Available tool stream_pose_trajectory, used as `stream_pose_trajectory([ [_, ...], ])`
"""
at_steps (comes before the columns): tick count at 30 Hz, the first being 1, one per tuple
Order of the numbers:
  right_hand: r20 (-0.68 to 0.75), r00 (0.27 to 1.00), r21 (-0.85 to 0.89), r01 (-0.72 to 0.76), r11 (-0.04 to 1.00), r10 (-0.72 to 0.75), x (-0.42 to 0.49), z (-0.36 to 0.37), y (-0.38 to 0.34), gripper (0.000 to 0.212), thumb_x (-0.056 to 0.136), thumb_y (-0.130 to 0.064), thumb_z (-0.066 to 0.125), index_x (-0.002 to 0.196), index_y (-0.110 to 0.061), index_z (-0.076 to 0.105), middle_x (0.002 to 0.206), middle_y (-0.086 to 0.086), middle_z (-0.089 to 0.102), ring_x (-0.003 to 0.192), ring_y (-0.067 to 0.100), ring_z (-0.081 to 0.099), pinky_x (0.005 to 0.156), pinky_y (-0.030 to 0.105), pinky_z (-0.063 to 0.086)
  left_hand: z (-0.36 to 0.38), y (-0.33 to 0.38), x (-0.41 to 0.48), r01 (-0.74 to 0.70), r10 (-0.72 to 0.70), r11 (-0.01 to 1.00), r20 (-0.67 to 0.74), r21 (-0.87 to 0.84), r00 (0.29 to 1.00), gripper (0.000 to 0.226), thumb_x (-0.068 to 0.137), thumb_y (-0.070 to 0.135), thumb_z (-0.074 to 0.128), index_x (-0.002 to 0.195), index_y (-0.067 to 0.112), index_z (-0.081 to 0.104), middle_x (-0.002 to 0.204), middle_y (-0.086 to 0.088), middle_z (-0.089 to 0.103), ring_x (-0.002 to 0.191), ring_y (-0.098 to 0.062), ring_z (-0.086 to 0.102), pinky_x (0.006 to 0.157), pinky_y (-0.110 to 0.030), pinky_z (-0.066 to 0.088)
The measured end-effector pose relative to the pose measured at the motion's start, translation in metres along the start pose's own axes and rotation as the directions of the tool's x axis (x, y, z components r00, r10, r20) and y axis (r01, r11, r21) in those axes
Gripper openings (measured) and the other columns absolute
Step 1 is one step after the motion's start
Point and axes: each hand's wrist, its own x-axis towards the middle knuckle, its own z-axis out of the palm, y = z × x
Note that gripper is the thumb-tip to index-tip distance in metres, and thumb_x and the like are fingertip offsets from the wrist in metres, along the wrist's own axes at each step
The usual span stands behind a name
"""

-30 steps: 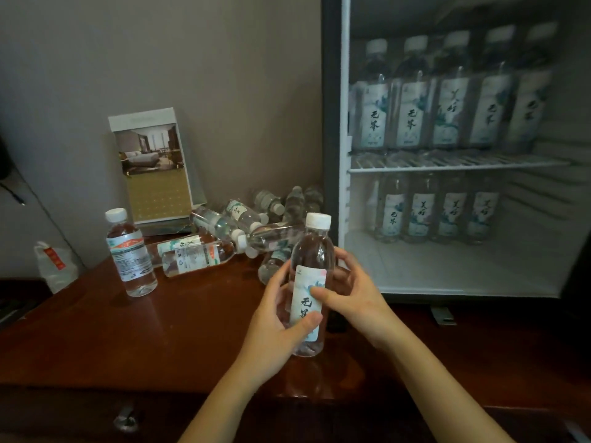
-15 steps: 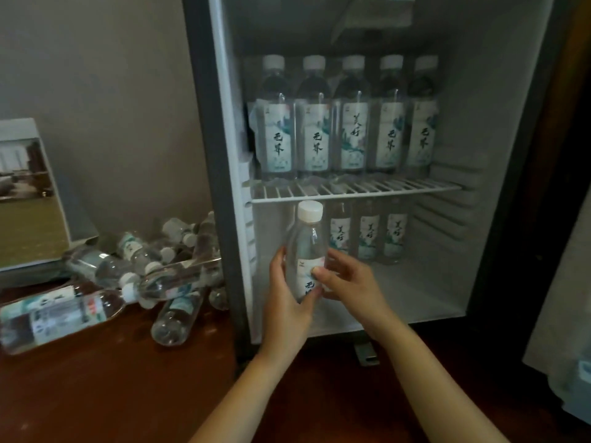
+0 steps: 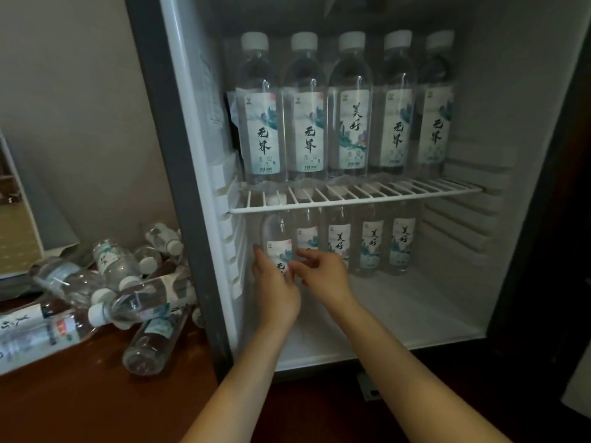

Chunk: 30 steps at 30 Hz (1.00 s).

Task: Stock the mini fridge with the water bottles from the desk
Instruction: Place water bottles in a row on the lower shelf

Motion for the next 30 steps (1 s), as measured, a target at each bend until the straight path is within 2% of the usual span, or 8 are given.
stream_pose_trajectory([
  [2,-0.012,1.000,-0.028,-0.020,0.999,0.020,0.005,0.003,0.000,0.036,0.086,-0.001,0.059,0.122,-0.001,0.059,0.113,0.017,0.067,0.106,0.024,0.063,0.097,0.040,0.049,0.002,0.005,0.001,0.033,-0.031,0.998,-0.037,0.059,0.999,0.073,0.093,0.008,0.050,0.149,0.007,0.003,0.149,-0.017,0.025,0.129,-0.029,0.039,0.094,-0.028,0.037],
  [6,0.034,0.999,-0.025,-0.024,0.999,0.025,0.007,0.005,-0.004,0.038,0.083,0.011,0.048,0.115,0.000,0.064,0.098,0.011,0.069,0.097,0.024,0.064,0.091,0.040,0.052,0.005,0.012,0.003,0.075,-0.068,0.994,-0.082,0.079,0.994,0.073,0.094,0.011,0.048,0.149,0.007,-0.001,0.150,-0.019,0.019,0.131,-0.030,0.034,0.100,-0.030,0.033],
  [10,0.073,0.996,0.018,-0.055,0.998,0.053,0.010,0.009,-0.004,0.041,0.083,0.009,0.046,0.119,-0.004,0.061,0.108,0.015,0.069,0.105,0.026,0.063,0.097,0.043,0.049,0.007,0.010,0.012,0.105,-0.096,0.991,-0.099,0.087,0.990,0.069,0.095,0.011,0.044,0.149,0.010,0.001,0.150,-0.018,0.018,0.131,-0.031,0.034,0.103,-0.032,0.031],
  [16,0.086,0.995,0.049,-0.062,0.997,0.058,0.008,0.010,-0.008,0.041,0.085,0.009,0.047,0.123,-0.002,0.058,0.112,0.018,0.066,0.109,0.026,0.061,0.099,0.039,0.048,0.007,0.011,0.017,0.157,-0.149,0.984,-0.085,0.091,0.985,0.067,0.094,0.012,0.044,0.149,0.010,0.006,0.149,-0.018,0.022,0.131,-0.031,0.035,0.105,-0.037,0.032],
  [21,0.093,0.991,0.075,-0.106,0.992,0.099,0.004,0.010,-0.005,0.046,0.083,0.014,0.043,0.123,-0.002,0.058,0.111,0.018,0.067,0.086,0.015,0.062,0.087,0.030,0.051,0.004,0.007,0.009,0.178,-0.180,0.972,0.005,0.154,0.984,0.078,0.091,0.010,0.051,0.147,0.003,-0.002,0.151,-0.023,0.015,0.137,-0.036,0.025,0.111,-0.044,0.028],
  [24,0.042,0.987,0.096,-0.158,0.983,0.155,-0.001,0.006,-0.001,0.044,0.083,0.014,0.043,0.122,0.001,0.058,0.113,0.020,0.065,0.097,0.024,0.063,0.094,0.038,0.050,0.003,0.006,-0.005,0.159,-0.167,0.974,0.035,0.159,0.985,0.079,0.090,0.004,0.050,0.147,0.000,-0.005,0.153,-0.021,0.010,0.141,-0.034,0.017,0.113,-0.043,0.024],
  [26,0.011,0.979,0.115,-0.204,0.972,0.204,-0.006,0.001,0.001,0.039,0.084,0.012,0.043,0.119,0.004,0.059,0.106,0.022,0.066,0.092,0.026,0.063,0.089,0.040,0.053,0.002,0.008,-0.014,0.137,-0.145,0.982,0.053,0.130,0.988,0.077,0.089,-0.002,0.047,0.147,0.001,-0.005,0.154,-0.019,0.010,0.141,-0.032,0.016,0.114,-0.041,0.025],
  [30,0.006,0.966,0.187,-0.256,0.948,0.260,-0.018,-0.009,0.001,0.032,0.086,0.013,0.040,0.109,0.006,0.061,0.078,0.011,0.063,0.074,0.019,0.061,0.070,0.026,0.052,-0.003,0.018,-0.031,0.106,-0.117,0.990,0.117,0.092,0.986,0.075,0.091,-0.005,0.041,0.148,0.006,-0.005,0.155,-0.012,0.008,0.142,-0.025,0.019,0.110,-0.028,0.026],
])
